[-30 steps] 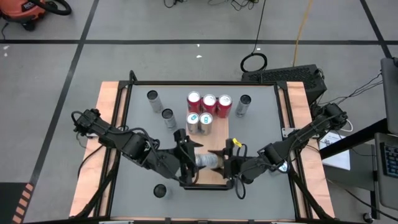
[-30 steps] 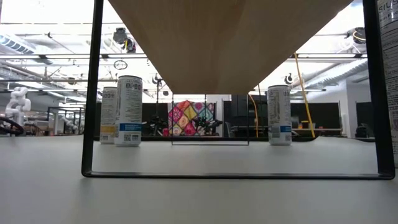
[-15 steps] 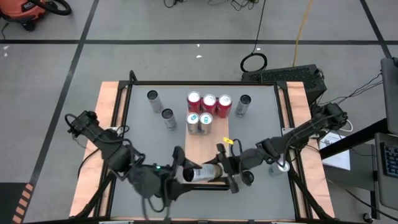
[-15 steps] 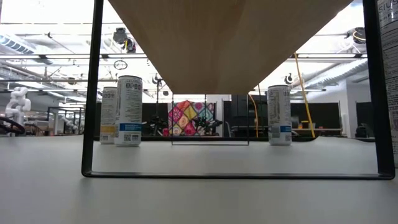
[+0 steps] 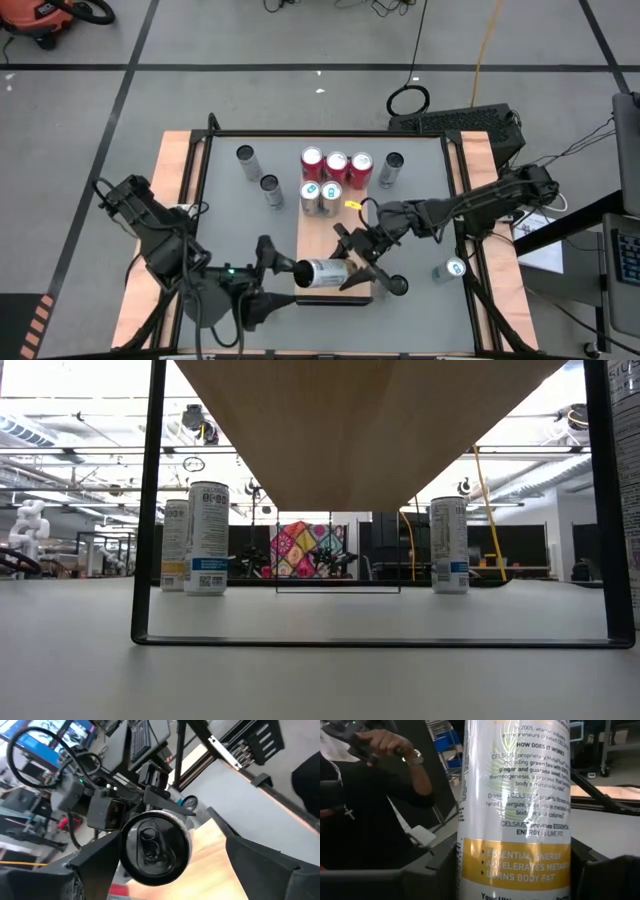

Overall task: Place canned beverage on shelf
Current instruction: Put the bottom left white soda can on the shelf aligned with the other blue soda can

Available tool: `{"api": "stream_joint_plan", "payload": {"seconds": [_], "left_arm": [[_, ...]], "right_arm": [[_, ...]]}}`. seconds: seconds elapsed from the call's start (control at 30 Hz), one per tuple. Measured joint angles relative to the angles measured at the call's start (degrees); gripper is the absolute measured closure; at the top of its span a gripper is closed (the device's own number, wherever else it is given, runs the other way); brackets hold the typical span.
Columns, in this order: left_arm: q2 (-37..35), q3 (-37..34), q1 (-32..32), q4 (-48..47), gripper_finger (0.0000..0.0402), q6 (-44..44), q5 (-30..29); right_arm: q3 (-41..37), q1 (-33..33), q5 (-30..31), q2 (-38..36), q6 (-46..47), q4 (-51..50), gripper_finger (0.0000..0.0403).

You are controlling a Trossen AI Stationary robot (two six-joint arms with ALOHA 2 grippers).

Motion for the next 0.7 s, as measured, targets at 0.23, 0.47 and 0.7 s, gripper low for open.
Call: {"api": "stream_joint_plan", "payload": {"seconds": [0.23, 0.47, 0.7], "left_arm": [[0.0, 0.0, 2.04, 0.62, 0.0045, 2.73, 2.7], [0.02, 0.0, 5.23, 0.61, 0.0045, 1.33, 8.8], [0.33, -0.02, 7.26, 0.56, 0.0045, -2.95, 11.68]], "right_arm": [[0.0, -0.11, -1.4, 0.0, 0.54, -1.31, 0.0198], [0.0, -0.15, -1.07, 0.0, 0.0, -1.61, 0.0198], [0.02, -0.44, -0.16, 0.0, -0.57, -1.57, 0.0197]]}}
